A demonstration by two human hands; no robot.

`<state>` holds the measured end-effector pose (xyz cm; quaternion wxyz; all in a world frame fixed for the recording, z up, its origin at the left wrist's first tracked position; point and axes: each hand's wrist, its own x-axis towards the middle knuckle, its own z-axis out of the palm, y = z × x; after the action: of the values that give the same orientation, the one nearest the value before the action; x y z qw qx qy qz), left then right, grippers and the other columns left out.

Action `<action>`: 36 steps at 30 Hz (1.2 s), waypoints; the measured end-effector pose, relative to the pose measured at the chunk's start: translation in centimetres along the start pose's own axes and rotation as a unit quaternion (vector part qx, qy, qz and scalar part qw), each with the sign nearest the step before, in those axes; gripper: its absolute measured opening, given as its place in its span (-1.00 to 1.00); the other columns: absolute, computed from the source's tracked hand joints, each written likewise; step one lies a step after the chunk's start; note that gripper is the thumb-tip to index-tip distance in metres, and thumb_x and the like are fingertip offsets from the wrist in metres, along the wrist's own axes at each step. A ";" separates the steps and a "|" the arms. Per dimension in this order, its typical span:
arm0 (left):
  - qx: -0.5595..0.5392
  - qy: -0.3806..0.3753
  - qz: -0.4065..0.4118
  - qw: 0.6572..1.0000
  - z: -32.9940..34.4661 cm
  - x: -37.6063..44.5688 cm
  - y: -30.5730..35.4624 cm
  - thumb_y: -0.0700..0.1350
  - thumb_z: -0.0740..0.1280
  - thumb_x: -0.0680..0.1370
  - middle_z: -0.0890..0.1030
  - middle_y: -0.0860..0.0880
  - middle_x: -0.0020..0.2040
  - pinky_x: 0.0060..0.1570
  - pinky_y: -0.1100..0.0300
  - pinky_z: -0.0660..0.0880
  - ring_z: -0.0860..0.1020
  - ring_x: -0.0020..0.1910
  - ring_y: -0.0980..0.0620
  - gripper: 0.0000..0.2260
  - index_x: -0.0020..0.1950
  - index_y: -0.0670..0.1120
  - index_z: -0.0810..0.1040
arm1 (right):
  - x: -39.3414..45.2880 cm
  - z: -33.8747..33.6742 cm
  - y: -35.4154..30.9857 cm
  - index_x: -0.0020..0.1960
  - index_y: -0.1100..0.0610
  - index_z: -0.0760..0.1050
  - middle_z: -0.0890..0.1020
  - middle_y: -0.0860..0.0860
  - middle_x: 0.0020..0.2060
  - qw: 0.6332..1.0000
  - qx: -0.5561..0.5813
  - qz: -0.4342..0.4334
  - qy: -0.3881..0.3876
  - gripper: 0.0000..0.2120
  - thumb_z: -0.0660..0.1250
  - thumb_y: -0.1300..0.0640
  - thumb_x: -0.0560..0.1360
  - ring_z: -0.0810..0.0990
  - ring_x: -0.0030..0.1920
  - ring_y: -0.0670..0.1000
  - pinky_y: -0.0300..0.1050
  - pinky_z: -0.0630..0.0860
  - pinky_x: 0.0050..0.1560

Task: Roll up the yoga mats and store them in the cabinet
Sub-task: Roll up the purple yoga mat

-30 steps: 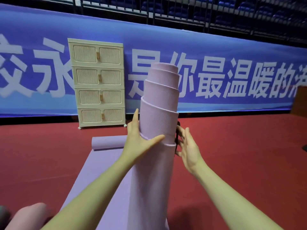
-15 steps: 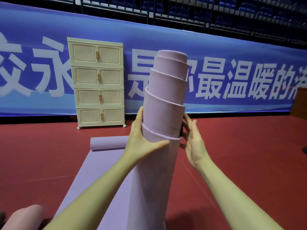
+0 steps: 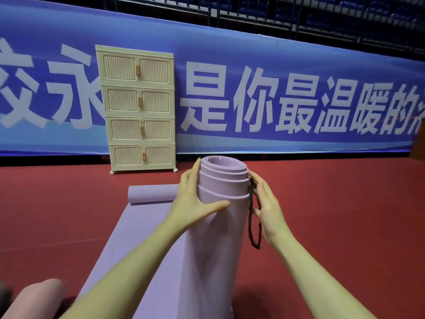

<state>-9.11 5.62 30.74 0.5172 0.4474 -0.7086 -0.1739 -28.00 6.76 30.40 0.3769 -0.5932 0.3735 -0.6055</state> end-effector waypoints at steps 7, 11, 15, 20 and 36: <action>-0.018 -0.005 0.032 0.999 0.4 0.3 0.1 0.14 0.60 0.14 0.25 0.22 0.42 0.34 0.14 0.33 0.24 0.41 0.23 0.04 0.48 0.25 0.08 | 0.3 0.6 0.8 0.31 -0.16 0.45 0.47 -0.18 0.32 0.999 0.025 -0.014 0.019 -0.60 0.08 -0.20 0.55 0.39 0.35 -0.13 0.09 0.31 0.36; -0.044 0.038 0.051 0.997 -0.4 1.0 0.6 0.02 0.64 0.18 0.32 0.21 0.39 0.33 0.20 0.33 0.28 0.39 0.25 -0.01 0.45 0.26 0.14 | 1.0 1.0 -1.3 0.32 -0.04 0.46 0.56 -0.11 0.24 0.994 0.103 -0.037 0.000 -0.55 0.05 -0.21 0.57 0.48 0.29 -0.07 0.09 0.37 0.32; -0.009 0.045 0.063 0.997 -1.7 1.5 0.6 0.12 0.61 0.16 0.25 0.16 0.41 0.20 0.46 0.22 0.22 0.39 0.27 0.04 0.50 0.19 0.09 | 2.7 1.1 -2.0 0.31 -0.17 0.46 0.49 -0.12 0.32 0.998 0.033 -0.044 -0.018 -0.48 0.02 -0.37 0.51 0.39 0.36 -0.07 0.19 0.28 0.38; 0.146 0.005 0.053 0.988 -1.4 0.9 -2.1 0.45 0.32 0.19 0.08 0.18 0.51 0.32 0.05 0.29 0.14 0.48 0.03 -0.09 0.48 0.26 0.14 | 2.7 1.5 -0.2 0.18 -0.12 0.57 0.43 -0.21 0.33 0.998 -0.025 0.032 -0.056 -0.45 -0.11 -0.28 0.54 0.32 0.36 -0.23 0.07 0.33 0.30; 0.322 0.126 0.166 0.924 -0.1 1.8 -3.1 0.21 0.19 0.47 0.58 -0.03 -0.03 -0.03 -0.19 0.53 0.46 0.16 -0.40 -0.58 0.11 -0.05 0.57 | 2.6 1.0 0.9 0.07 0.01 0.48 0.65 -0.05 -0.21 0.968 -0.131 -0.119 0.176 -0.80 0.23 0.28 0.56 0.62 -0.31 -0.03 -0.12 0.54 -0.11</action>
<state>-7.71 2.49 29.66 0.4520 0.4841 -0.7193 0.2095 -27.04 4.03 30.76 0.1494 -0.5621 0.4364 -0.6865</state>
